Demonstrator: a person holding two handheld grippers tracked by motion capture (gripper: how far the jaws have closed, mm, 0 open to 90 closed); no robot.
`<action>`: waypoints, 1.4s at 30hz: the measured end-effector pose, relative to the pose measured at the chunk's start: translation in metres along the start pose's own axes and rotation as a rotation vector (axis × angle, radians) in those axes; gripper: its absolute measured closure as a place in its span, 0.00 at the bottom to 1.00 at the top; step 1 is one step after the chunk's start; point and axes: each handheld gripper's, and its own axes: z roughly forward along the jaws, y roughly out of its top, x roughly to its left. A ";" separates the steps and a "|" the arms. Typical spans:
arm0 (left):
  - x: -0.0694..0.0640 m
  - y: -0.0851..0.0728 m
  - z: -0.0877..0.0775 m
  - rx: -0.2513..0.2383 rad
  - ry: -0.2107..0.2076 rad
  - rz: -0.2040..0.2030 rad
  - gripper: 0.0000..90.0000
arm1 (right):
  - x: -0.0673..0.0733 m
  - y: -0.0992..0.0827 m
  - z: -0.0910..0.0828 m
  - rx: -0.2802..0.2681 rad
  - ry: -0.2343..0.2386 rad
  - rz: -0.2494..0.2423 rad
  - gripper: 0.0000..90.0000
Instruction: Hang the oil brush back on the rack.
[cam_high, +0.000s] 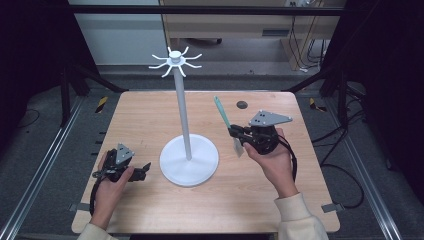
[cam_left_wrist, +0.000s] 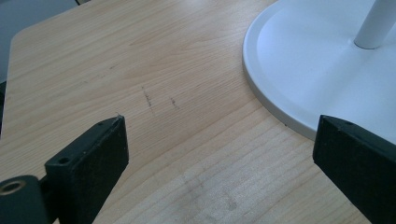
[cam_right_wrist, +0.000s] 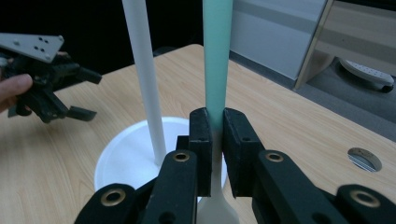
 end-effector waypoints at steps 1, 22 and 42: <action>0.000 0.000 0.000 0.000 0.000 0.001 0.03 | 0.001 0.001 -0.002 -0.016 0.009 0.007 0.92; 0.000 0.000 -0.001 -0.003 -0.003 0.001 0.03 | 0.022 0.026 -0.021 -0.126 0.011 -0.023 0.91; 0.003 0.001 0.000 -0.004 0.003 0.000 0.03 | 0.041 0.041 -0.030 -0.186 0.032 -0.044 0.91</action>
